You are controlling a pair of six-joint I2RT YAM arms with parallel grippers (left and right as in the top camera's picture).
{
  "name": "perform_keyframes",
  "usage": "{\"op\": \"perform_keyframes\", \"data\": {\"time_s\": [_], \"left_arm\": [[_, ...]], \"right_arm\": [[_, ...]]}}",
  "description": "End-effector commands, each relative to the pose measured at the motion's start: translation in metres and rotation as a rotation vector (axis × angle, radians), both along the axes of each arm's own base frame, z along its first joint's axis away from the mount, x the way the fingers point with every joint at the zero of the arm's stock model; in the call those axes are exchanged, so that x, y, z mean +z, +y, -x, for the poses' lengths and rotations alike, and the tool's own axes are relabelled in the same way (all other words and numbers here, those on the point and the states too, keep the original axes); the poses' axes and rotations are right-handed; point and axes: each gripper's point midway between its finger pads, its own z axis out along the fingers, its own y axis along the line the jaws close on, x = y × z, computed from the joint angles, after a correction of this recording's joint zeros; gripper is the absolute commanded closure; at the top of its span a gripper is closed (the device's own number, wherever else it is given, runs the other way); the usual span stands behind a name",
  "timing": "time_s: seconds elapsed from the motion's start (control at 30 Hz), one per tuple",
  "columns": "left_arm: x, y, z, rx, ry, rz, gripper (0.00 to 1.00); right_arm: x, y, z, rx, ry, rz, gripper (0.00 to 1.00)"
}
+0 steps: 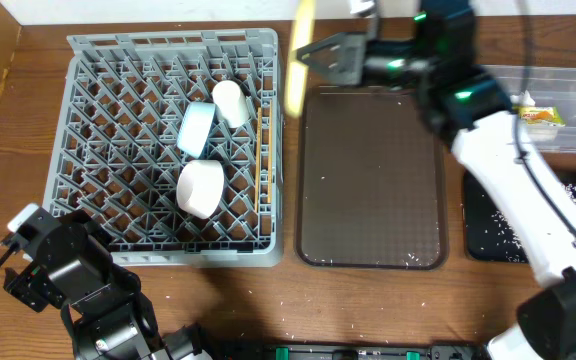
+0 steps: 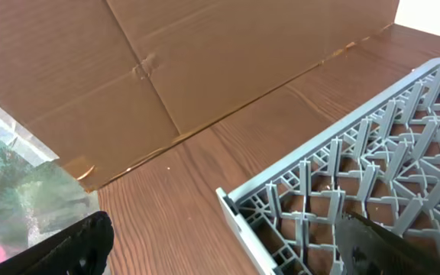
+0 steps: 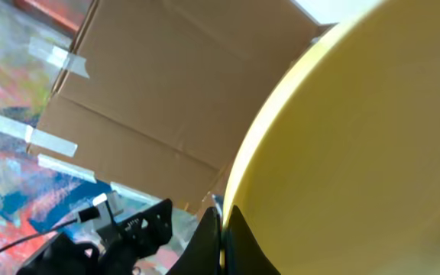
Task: Sort waste into correct bins and load items into the dishwasher
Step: 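Carry the emptied yellow plate left toward the dish rack, then lower the yellow plate upright into the rack's right slots and release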
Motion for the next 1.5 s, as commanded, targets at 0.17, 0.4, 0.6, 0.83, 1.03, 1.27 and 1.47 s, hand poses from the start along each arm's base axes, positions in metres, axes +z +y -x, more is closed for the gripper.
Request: {"op": "perform_keyframes", "data": {"time_s": [0.17, 0.4, 0.6, 0.83, 1.03, 1.27, 1.47], "left_arm": [[0.010, 0.001, 0.003, 0.012, -0.011, -0.018, 0.06], [0.010, 0.001, 0.003, 0.012, -0.012, -0.018, 0.06], [0.010, 0.001, 0.003, 0.012, -0.012, -0.018, 0.06], [0.010, 0.001, 0.003, 0.012, -0.011, -0.018, 0.06], [0.010, 0.001, 0.003, 0.012, -0.011, -0.018, 0.06], [0.010, 0.001, 0.003, 0.012, -0.011, -0.018, 0.06], [0.010, 0.001, 0.003, 0.012, -0.011, -0.018, 0.06]], "right_arm": [[-0.113, 0.075, -0.022, 0.009, 0.161, 0.073, 0.99], [-0.153, 0.090, -0.028, 0.042, 0.247, 0.058, 0.98], [-0.139, 0.084, -0.029, 0.040, 0.158, 0.067, 0.69], [-0.118, 0.028, -0.036, -0.114, 0.109, 0.242, 0.17], [-0.090, -0.094, -0.014, -0.416, 0.022, 0.631, 0.01], [-0.093, -0.179, 0.078, -0.425, 0.122, 0.971, 0.01], [-0.112, -0.187, 0.150, -0.295, 0.073, 1.057, 0.01]]}}
